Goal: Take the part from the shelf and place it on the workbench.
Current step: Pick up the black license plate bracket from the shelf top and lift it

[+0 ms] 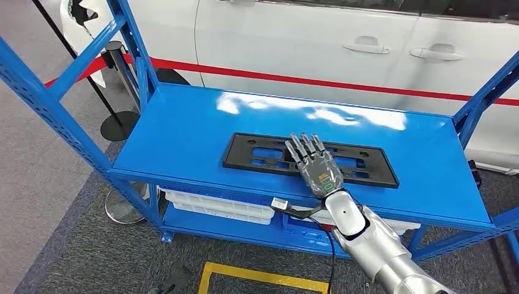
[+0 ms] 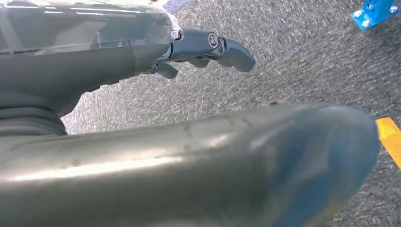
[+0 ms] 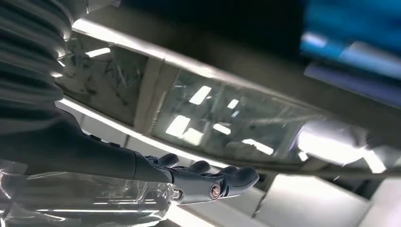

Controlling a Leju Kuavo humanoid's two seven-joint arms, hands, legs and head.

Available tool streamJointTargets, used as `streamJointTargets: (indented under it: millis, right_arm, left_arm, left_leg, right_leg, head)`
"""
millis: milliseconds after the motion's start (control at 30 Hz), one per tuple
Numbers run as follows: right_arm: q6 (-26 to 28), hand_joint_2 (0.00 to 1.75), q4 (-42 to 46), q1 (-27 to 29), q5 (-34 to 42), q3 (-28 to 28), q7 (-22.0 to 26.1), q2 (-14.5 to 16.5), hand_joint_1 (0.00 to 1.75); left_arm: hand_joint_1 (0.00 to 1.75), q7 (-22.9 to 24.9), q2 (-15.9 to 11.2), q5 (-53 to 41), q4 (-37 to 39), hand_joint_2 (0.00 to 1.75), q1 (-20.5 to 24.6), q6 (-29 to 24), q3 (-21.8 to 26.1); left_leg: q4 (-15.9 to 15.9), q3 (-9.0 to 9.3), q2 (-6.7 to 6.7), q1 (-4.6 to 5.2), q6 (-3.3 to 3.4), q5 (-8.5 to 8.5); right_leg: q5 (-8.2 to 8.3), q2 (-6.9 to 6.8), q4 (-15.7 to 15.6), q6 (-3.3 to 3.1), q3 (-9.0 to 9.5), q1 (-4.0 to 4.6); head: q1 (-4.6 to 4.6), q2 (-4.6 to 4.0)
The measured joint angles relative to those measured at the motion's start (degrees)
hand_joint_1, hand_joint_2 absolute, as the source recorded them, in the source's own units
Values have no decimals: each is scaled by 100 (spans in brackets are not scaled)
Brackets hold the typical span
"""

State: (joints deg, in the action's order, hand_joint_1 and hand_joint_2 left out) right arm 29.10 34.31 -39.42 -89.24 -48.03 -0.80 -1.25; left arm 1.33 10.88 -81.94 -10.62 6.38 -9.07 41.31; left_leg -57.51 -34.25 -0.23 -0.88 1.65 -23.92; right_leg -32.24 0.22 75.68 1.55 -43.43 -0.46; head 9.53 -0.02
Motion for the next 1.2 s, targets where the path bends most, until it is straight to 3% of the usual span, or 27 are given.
streamJointTargets:
  millis: [33,67,133,167,233,333,367,400,467,500,533,567,633,700,767,833,900,967,1033,1067,1100,1167,1200]
  right_arm:
    - [-60,175,-23,-10,0,-25,0,0,18]
    - [-126,175,-45,-28,4,-48,6,2,57]
    - [-435,175,-134,-127,66,-116,86,19,144]
    - [-622,175,-176,-191,121,-134,153,36,174]
    - [-978,175,-244,-294,248,-146,286,76,175]
    - [-1252,175,-308,-368,363,-147,388,122,175]
    - [-1285,175,-324,-387,380,-147,403,134,175]
    - [-1301,175,-340,-400,390,-147,411,150,175]
    - [-1310,175,-370,-407,405,-147,421,167,175]
    - [-1310,175,-383,-400,414,-147,425,170,175]
    - [-1305,175,-393,-392,425,-147,428,170,175]
    - [-1292,175,-399,-385,438,-147,431,170,175]
    - [-1234,175,-401,-377,478,-137,443,170,175]
    - [-1093,175,-390,-354,606,-108,532,169,175]
    - [-849,175,-315,-286,919,-26,786,168,175]
    - [-571,175,-130,-186,1368,142,1123,166,175]
    - [-333,175,184,-93,1840,398,1438,152,175]
    - [-203,175,611,-8,2327,704,1747,129,175]
    - [-236,175,1148,88,2908,1000,2082,103,175]
    - [-330,175,1466,131,3228,1142,2233,84,175]
    - [-482,175,1786,160,3584,1274,2368,65,175]
    - [-1047,175,2454,176,4571,1535,2638,30,175]
    - [-1444,175,2782,176,5206,1656,2784,17,175]
  left_arm:
    - [0,0,0,-1,0,0,-1,1,0]
    - [0,0,1,-2,0,0,0,1,0]
    - [0,-1,3,-5,0,0,3,3,0]
    - [0,-4,5,-7,0,0,7,5,0]
    - [0,-20,9,-9,0,0,10,10,0]
    - [0,-42,10,-8,0,0,12,14,0]
    - [0,-44,11,-7,0,0,14,13,0]
    - [0,-45,11,-7,0,0,16,12,0]
    - [0,-44,10,-7,0,0,12,11,0]
    - [0,-42,9,-7,0,0,7,11,0]
    - [0,-38,9,-7,0,0,2,11,0]
    - [0,-35,9,-7,0,0,-1,11,0]
    - [0,-28,9,-8,0,0,3,10,0]
    - [0,-7,9,-14,0,87,9,9,0]
    - [0,37,10,-10,0,175,3,10,0]
    - [0,80,10,11,0,175,-3,13,4]
    - [0,102,9,35,0,87,2,1,10]
    - [0,114,7,49,0,87,-1,-19,14]
    - [0,143,7,53,0,175,-12,-43,16]
    - [0,161,7,52,0,175,-16,-64,17]
    - [0,179,7,49,0,175,-17,-87,19]
    - [0,206,7,42,0,175,-15,-126,22]
    - [0,218,7,37,0,175,-12,-139,23]
  left_leg:
    - [-5,1,-6,0,-2,-4]
    - [-11,3,-12,0,-6,-9]
    - [-34,12,-29,2,-29,-31]
    - [-48,11,-32,12,-51,-45]
    - [-56,6,-28,25,-104,-63]
    - [-68,12,-19,27,-197,-102]
    - [-179,-29,-15,27,-223,-185]
    - [-410,-126,-12,25,-245,-329]
    - [-1173,-477,-9,16,-281,-712]
    - [-1526,-649,-8,12,-296,-839]
    - [-1710,-747,-8,11,-305,-861]
    - [-1654,-727,-7,10,-306,-761]
    - [-934,-391,-2,8,-287,-349]
    - [-240,-60,0,21,-240,-97]
    - [-66,12,-5,38,-181,-80]
    - [-43,11,-7,32,-111,-55]
    - [-4,22,-5,16,-40,-28]
    - [3,20,-4,13,-7,-25]
    - [-3,22,-5,16,0,-34]
    - [-9,27,-10,16,-2,-41]
    - [-16,36,-15,16,-9,-52]
    - [-38,55,-24,22,-40,-85]
    - [-53,56,-25,32,-62,-103]
  right_leg:
    - [82,0,-84,-3,28,-4]
    - [199,-1,-254,-10,103,-6]
    - [615,-3,-1023,-53,449,-7]
    - [763,-5,-1403,-78,629,5]
    - [838,-2,-1757,-114,787,36]
    - [849,8,-1805,-181,817,22]
    - [858,4,-1828,-217,834,5]
    - [866,-1,-1849,-247,850,-14]
    - [860,-8,-1851,-278,855,-12]
    - [858,-8,-1849,-280,855,-9]
    - [856,-8,-1846,-280,855,-8]
    - [852,-5,-1842,-277,859,-7]
    - [835,5,-1825,-252,872,-8]
    - [814,18,-1794,-208,863,16]
    - [814,25,-1783,-158,844,35]
    - [796,22,-1770,-96,837,24]
    - [597,11,-1492,-40,715,10]
    - [201,5,-750,-6,368,0]
    - [-26,5,-76,13,35,-8]
    - [34,4,-35,10,3,-13]
    - [206,4,-241,-1,92,-18]
    - [632,2,-1068,-46,481,-15]
    - [759,2,-1424,-70,647,-4]
  head:
    - [0,0]
    - [0,0]
    - [0,0]
    - [1,0]
    - [1,0]
    - [2,0]
    - [3,0]
    - [3,0]
    - [3,0]
    - [2,0]
    - [2,0]
    - [2,0]
    - [2,0]
    - [2,0]
    - [2,0]
    - [1,0]
    - [0,0]
    - [0,0]
    - [0,0]
    - [0,0]
    - [0,0]
    - [0,0]
    - [0,0]
